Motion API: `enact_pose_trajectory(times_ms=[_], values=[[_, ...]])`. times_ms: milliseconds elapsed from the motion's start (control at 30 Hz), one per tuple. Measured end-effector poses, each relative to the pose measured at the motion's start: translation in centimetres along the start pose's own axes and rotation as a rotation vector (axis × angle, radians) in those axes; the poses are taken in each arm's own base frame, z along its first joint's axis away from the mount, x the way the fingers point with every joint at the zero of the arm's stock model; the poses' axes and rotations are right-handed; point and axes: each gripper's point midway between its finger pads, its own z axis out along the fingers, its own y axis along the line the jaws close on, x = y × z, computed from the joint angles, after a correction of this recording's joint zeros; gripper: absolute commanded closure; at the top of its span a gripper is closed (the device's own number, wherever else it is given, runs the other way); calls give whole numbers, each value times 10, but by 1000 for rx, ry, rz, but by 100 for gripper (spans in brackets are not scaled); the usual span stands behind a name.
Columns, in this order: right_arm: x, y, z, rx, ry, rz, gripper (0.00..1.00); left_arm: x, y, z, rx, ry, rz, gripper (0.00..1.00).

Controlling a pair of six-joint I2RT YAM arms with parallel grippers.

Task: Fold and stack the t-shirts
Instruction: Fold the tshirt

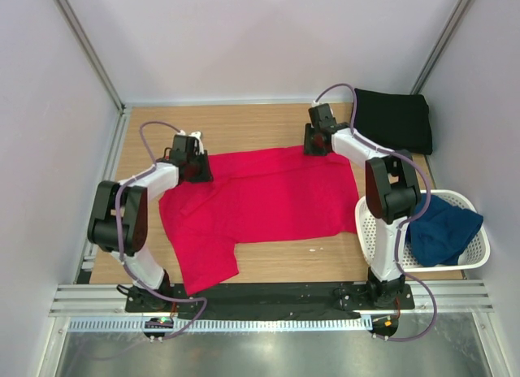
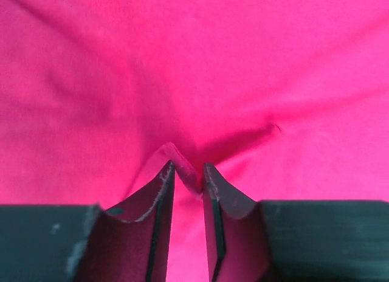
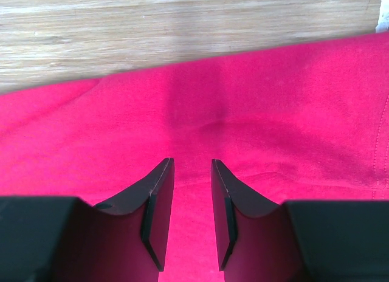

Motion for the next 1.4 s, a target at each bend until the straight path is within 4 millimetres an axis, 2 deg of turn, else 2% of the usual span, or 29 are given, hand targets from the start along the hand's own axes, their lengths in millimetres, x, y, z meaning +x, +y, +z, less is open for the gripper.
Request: enact_pose_trajectory(times_ms=[133,233,500,633,667,733,833,900,1067,1167,1400], values=[[5,-2,5,10,12,3,63,-2,-9,-28,31,-55,-14,78],[10,-4,12,23,28,5,63,0,-20,-40,59,-77,-26,78],[23,-12,22,62,67,0,63,40,-62,-38,125,8,-49,77],[21,-12,22,63,67,0,63,46,-74,-40,117,9,-57,64],[20,-12,22,62,65,-1,63,44,-73,-42,107,0,-63,59],[19,-9,21,51,65,0,63,38,-66,-46,80,-21,-75,55],[14,-3,20,25,59,1,61,19,-50,-54,34,-65,-105,54],[10,2,18,7,51,2,60,4,-35,-56,5,-100,-142,53],[2,18,15,-32,31,-11,59,-21,6,-54,-41,-160,-231,49],[0,25,16,-45,27,-16,59,-27,16,-41,-43,-162,-251,49],[8,28,19,-52,45,-19,59,-20,5,8,41,-68,-250,49]])
